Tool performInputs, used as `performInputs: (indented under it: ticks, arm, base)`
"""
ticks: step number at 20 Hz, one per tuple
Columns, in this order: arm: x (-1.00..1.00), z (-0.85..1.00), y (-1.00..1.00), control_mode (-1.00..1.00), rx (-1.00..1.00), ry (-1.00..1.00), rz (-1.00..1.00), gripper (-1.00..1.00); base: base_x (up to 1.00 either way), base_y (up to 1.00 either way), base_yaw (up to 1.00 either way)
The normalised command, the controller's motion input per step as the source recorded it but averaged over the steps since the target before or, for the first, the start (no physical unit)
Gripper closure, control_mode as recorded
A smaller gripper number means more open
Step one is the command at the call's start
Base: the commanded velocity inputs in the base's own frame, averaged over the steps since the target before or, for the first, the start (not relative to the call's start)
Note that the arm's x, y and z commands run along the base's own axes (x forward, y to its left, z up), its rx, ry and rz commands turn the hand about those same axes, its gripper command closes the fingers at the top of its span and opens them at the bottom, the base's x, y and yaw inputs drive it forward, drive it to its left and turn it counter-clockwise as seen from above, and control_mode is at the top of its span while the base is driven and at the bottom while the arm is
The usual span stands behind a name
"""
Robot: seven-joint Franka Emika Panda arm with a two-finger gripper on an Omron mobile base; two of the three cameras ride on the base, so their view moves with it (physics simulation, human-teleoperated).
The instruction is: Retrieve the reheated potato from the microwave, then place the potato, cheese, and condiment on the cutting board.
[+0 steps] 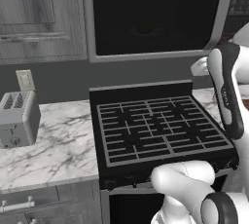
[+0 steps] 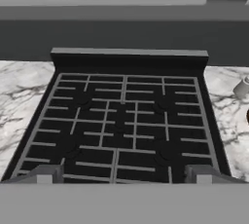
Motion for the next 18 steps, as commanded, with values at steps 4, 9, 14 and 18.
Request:
performInputs:
  ticks: [4, 9, 14, 18]
  arm:
    - [-0.27, 0.18, -0.29, -1.00, 0.00, -0.26, 0.08, -1.00]
    - [0.00, 0.31, -0.28, -1.00, 0.00, -0.19, 0.02, -1.00]
    - [0.20, 0.42, -0.19, -1.00, 0.00, -0.06, -0.01, -1.00]
    - [0.28, 0.47, -0.19, -1.00, 0.00, 0.00, -0.02, -1.00]
  base:
    - [0.00, 0.00, 0.00]
    - [0.00, 0.00, 0.00]
    - [0.00, 0.00, 0.00]
    - [0.00, 0.00, 0.00]
